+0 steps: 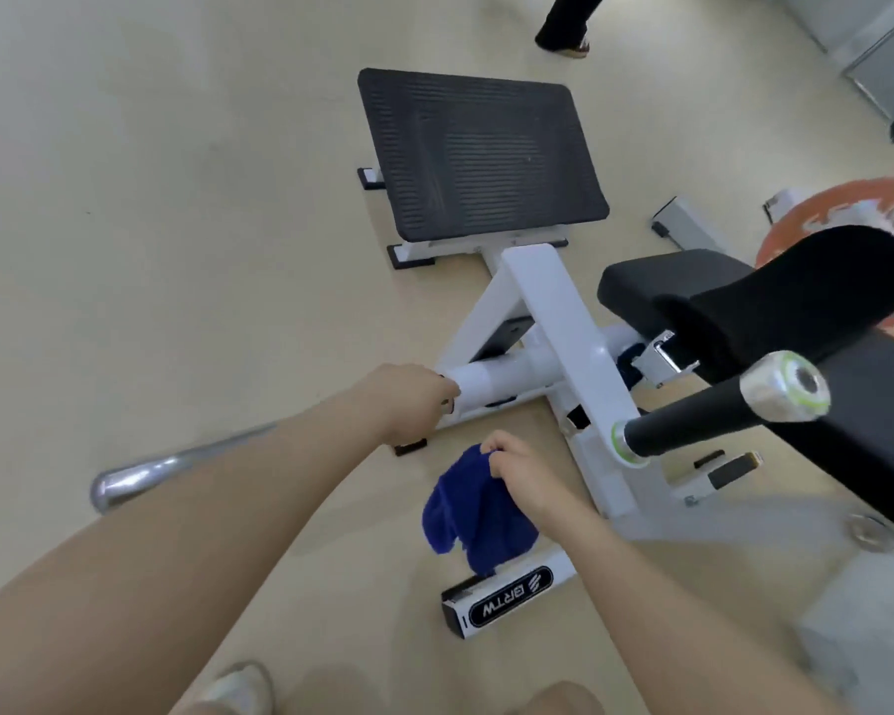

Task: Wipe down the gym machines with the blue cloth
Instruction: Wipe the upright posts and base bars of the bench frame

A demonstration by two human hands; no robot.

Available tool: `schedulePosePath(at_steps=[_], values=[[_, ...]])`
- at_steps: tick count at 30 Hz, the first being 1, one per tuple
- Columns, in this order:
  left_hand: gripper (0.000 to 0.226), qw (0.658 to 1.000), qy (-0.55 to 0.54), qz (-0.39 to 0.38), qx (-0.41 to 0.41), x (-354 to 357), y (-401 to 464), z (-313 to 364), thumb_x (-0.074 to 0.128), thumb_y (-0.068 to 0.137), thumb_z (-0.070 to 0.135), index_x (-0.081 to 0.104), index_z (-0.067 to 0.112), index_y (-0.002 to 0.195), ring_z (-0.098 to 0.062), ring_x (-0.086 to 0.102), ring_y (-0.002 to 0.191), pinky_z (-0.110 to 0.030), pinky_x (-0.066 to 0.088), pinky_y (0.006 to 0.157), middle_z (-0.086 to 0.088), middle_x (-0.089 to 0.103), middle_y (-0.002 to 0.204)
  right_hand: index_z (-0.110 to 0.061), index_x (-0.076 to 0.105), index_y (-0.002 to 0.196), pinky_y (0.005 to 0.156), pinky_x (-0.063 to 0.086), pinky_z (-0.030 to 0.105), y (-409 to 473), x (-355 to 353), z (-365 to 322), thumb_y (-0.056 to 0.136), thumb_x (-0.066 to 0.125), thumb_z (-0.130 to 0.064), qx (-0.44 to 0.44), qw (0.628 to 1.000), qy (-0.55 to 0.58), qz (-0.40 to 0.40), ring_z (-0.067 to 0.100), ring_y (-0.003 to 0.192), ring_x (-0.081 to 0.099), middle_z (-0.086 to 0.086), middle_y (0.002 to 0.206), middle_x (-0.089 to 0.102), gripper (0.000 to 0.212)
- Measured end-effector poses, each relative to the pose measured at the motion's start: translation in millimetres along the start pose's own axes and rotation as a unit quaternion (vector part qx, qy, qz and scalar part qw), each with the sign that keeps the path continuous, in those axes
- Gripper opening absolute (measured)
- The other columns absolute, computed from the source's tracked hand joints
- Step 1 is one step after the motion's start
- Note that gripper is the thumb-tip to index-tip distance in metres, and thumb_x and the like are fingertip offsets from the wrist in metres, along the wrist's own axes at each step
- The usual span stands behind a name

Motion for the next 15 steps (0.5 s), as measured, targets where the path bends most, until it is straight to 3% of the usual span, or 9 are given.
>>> schedulePosePath(at_steps=[1, 3, 6, 10, 12, 15], values=[[0.03, 0.999, -0.031, -0.034, -0.002, -8, -14, -2, 0.037, 0.095, 0.014, 0.053, 0.018, 0.12, -0.025, 0.052, 0.093, -0.033, 0.042, 0.076, -0.005, 0.057, 0.107, -0.022, 0.043, 0.072, 0.061, 0.029, 0.028, -10, 2, -21, 0.083, 0.041, -0.006, -0.013, 0.999, -0.027, -0.019, 0.014, 0.066, 0.039, -0.004, 0.068, 0.044, 0.019], [0.029, 0.995, -0.064, -0.081, 0.016, -28, -41, -3, 0.037, 0.096, 0.019, 0.058, 0.019, 0.116, -0.027, 0.056, 0.096, -0.037, 0.046, 0.083, -0.007, 0.06, 0.106, -0.02, 0.042, 0.078, 0.059, 0.032, 0.026, -35, 2, -68, 0.085, 0.045, -0.009, -0.048, 0.993, -0.102, -0.045, 0.012, 0.068, 0.043, -0.003, 0.074, 0.048, 0.014], [0.028, 0.987, -0.139, -0.082, 0.025, -73, -78, 0, 0.036, 0.096, 0.022, 0.06, 0.021, 0.111, -0.027, 0.058, 0.1, -0.04, 0.046, 0.088, -0.005, 0.064, 0.107, -0.019, 0.045, 0.09, 0.058, 0.037, 0.021, -76, -13, -133, 0.088, 0.048, -0.01, -0.088, 0.984, -0.146, -0.047, 0.013, 0.076, 0.049, -0.006, 0.08, 0.051, 0.01], [0.038, 0.968, -0.238, -0.073, 0.017, -143, -113, 13, 0.032, 0.097, 0.013, 0.053, 0.023, 0.127, -0.018, 0.053, 0.112, -0.03, 0.041, 0.096, 0.002, 0.06, 0.123, -0.022, 0.039, 0.126, 0.069, 0.044, 0.022, -119, -50, -193, 0.093, 0.052, -0.022, -0.093, 0.989, -0.112, -0.036, 0.015, 0.094, 0.054, -0.006, 0.103, 0.054, 0.035], [0.044, 0.964, -0.255, -0.068, 0.029, -175, -122, 22, 0.032, 0.094, 0.006, 0.047, 0.022, 0.132, -0.017, 0.05, 0.117, -0.025, 0.037, 0.097, 0.002, 0.055, 0.13, -0.022, 0.039, 0.126, 0.079, 0.047, 0.026, -131, -71, -214, 0.092, 0.056, -0.024, -0.094, 0.993, -0.074, -0.021, 0.015, 0.099, 0.056, -0.002, 0.112, 0.056, 0.038], [0.052, 0.958, -0.281, -0.058, 0.026, -212, -118, 31, 0.034, 0.09, -0.002, 0.039, 0.018, 0.138, -0.017, 0.049, 0.116, -0.023, 0.038, 0.094, 0.0, 0.047, 0.137, -0.022, 0.04, 0.123, 0.078, 0.048, 0.021, -140, -95, -234, 0.088, 0.061, -0.02, -0.097, 0.995, 0.018, -0.017, 0.011, 0.099, 0.057, -0.003, 0.112, 0.057, 0.041]])
Point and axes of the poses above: each hand's wrist, its own y-axis towards the middle knuckle, its own x-axis out of the palm, z = x × y, the point moved 9 cm from there along y, towards the middle knuckle
